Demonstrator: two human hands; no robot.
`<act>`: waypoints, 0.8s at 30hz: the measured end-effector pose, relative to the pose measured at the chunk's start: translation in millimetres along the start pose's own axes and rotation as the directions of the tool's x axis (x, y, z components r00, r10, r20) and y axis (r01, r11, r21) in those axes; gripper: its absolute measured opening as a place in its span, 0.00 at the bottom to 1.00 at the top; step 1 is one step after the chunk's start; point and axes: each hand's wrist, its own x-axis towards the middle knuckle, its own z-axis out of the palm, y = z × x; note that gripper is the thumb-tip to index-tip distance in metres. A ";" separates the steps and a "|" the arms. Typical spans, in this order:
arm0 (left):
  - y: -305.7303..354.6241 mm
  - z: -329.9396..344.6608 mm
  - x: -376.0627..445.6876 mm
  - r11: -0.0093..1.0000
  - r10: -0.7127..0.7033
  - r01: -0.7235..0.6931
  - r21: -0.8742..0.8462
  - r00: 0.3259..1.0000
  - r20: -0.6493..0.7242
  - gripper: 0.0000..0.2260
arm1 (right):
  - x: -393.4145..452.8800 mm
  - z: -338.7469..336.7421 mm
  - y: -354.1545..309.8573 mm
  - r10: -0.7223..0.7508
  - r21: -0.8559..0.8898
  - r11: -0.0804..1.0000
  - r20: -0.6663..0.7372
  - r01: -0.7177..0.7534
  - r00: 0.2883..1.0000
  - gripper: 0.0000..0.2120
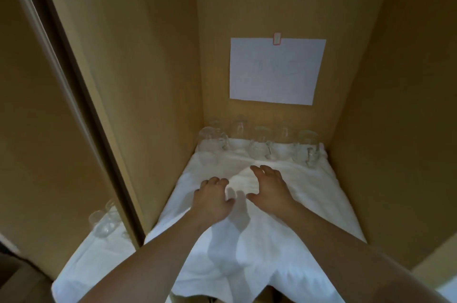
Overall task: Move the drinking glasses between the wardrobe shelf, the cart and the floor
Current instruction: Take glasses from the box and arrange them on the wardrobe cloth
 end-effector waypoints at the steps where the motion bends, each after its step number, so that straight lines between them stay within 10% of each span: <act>1: 1.8 1.3 -8.7 1.000 -0.001 0.001 0.005 1.000 0.002 0.25 | -8.5 2.6 0.8 -0.003 0.006 1.000 0.005 0.003 1.000 0.41; 24: -76.0 -21.7 -150.1 0.996 -0.086 0.084 -0.039 0.995 -0.052 0.27 | -113.4 83.6 -93.3 -0.103 0.031 0.995 0.142 0.099 0.984 0.41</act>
